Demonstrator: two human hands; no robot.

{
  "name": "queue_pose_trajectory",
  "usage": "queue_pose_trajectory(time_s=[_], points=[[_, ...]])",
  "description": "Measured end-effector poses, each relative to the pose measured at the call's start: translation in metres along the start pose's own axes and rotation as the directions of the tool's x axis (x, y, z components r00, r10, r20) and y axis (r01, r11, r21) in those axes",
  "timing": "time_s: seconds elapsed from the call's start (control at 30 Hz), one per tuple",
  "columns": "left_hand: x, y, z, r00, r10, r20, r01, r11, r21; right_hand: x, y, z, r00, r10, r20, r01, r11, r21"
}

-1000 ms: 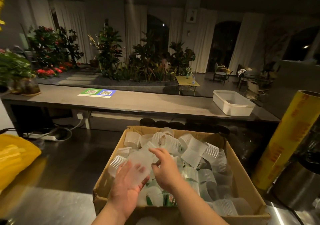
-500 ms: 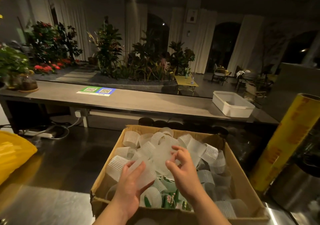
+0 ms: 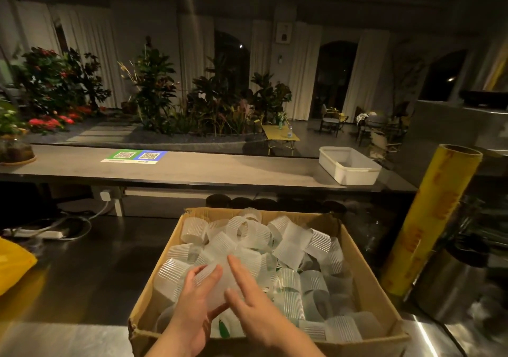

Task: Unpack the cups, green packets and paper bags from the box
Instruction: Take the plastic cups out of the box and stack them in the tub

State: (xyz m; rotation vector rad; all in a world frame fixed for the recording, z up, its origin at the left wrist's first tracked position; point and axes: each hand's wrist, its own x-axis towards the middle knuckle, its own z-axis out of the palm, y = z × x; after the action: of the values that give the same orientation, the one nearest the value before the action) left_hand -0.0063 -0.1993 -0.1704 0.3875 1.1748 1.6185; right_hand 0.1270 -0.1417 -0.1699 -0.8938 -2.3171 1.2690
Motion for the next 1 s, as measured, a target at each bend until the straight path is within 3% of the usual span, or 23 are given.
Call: queue_pose_trajectory(time_s=[0.07,0.13,0.2,0.27,0.33,0.43,0.57,0.63,0.73,0.8,0.9,1.0], points=[[-0.001,-0.001,0.004,1.000,0.025,-0.003,-0.025,1.000,-0.018,0.010,0.011,-0.011,0.951,0.096,-0.294,-0.052,0.987,0.152],[-0.002,-0.003,0.006,0.998,0.054,-0.023,-0.054,0.999,0.000,0.021,0.028,-0.026,0.793,0.302,-0.530,-0.242,0.953,0.181],[-0.002,-0.006,0.005,0.996,0.074,-0.047,-0.072,0.997,0.038,0.030,0.047,-0.033,0.714,0.439,-0.545,-0.430,0.890,0.153],[-0.001,-0.006,0.005,0.996,0.073,-0.054,-0.070,0.996,0.062,0.035,0.057,-0.034,0.722,0.539,-0.432,-0.499,0.840,0.214],[0.002,-0.006,0.005,0.997,0.061,-0.057,-0.057,0.996,0.074,0.033,0.058,-0.033,0.740,0.557,-0.377,-0.503,0.831,0.239],[0.005,-0.006,0.004,0.997,0.048,-0.052,-0.044,0.995,0.085,0.031,0.061,-0.036,0.673,0.534,-0.511,-0.457,0.844,0.281],[0.008,-0.007,0.003,0.997,0.069,-0.044,-0.064,0.993,0.099,0.016,0.052,-0.045,0.584,0.457,-0.671,-0.179,0.879,0.443],[0.008,-0.010,0.004,0.996,0.087,-0.032,-0.082,0.989,0.122,0.006,0.041,-0.045,0.621,0.417,-0.664,-0.043,0.864,0.502],[0.007,-0.012,0.007,0.993,0.113,-0.027,-0.107,0.982,0.157,-0.004,0.029,-0.033,0.783,0.326,-0.531,0.075,0.797,0.600],[0.007,-0.013,0.007,0.993,0.116,-0.023,-0.110,0.977,0.185,-0.008,0.022,-0.021,0.863,0.213,-0.458,0.101,0.816,0.570],[0.008,-0.014,0.003,0.995,0.094,-0.025,-0.087,0.973,0.215,-0.011,0.017,-0.015,0.890,0.135,-0.435,0.105,0.868,0.485],[0.008,-0.014,0.000,0.997,0.079,-0.015,-0.074,0.972,0.224,-0.007,0.021,-0.018,0.879,0.181,-0.440,0.065,0.870,0.488]])
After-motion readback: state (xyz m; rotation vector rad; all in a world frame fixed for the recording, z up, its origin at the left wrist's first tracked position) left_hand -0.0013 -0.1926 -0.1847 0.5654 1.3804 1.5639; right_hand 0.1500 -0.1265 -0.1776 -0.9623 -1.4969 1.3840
